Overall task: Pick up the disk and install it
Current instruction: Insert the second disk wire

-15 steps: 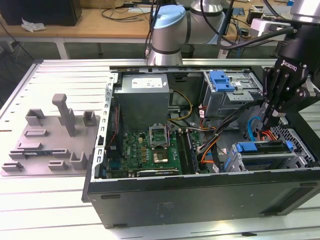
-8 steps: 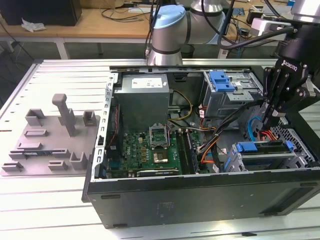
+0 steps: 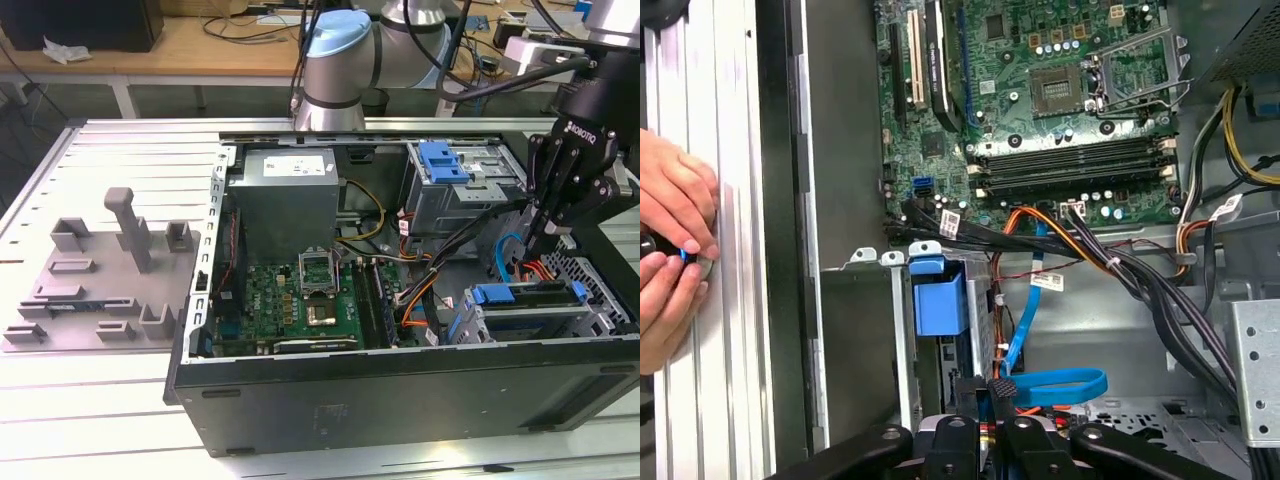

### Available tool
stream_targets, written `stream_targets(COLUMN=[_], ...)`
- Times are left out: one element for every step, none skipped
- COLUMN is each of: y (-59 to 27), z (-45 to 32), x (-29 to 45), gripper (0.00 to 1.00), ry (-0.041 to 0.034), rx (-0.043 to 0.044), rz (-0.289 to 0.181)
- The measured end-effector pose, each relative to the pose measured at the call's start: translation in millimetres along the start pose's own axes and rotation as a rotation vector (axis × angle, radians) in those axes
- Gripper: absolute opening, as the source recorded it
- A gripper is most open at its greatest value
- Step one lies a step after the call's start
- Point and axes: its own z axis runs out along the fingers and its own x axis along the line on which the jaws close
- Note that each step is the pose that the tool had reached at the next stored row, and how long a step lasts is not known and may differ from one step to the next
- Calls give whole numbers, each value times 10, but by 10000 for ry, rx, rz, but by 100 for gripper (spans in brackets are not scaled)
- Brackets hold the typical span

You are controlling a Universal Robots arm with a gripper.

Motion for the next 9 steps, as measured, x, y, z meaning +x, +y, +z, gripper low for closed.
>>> stream_targets(y=[-3, -3, -5, -7, -9, -12, -13, -15, -18], z=[5, 9, 13, 17, 20, 26, 30, 35, 43], x=[26, 43, 58, 77, 92, 118, 134, 156, 188], gripper=[16, 16, 16, 16, 16, 16, 16, 16, 16], ry=[-20, -49, -90, -144, -194, -282, -337, -413, -512], rx=[10, 23, 42, 68, 92, 130, 153, 186, 242], rz=[1, 4, 5, 7, 9, 12, 13, 17, 23])
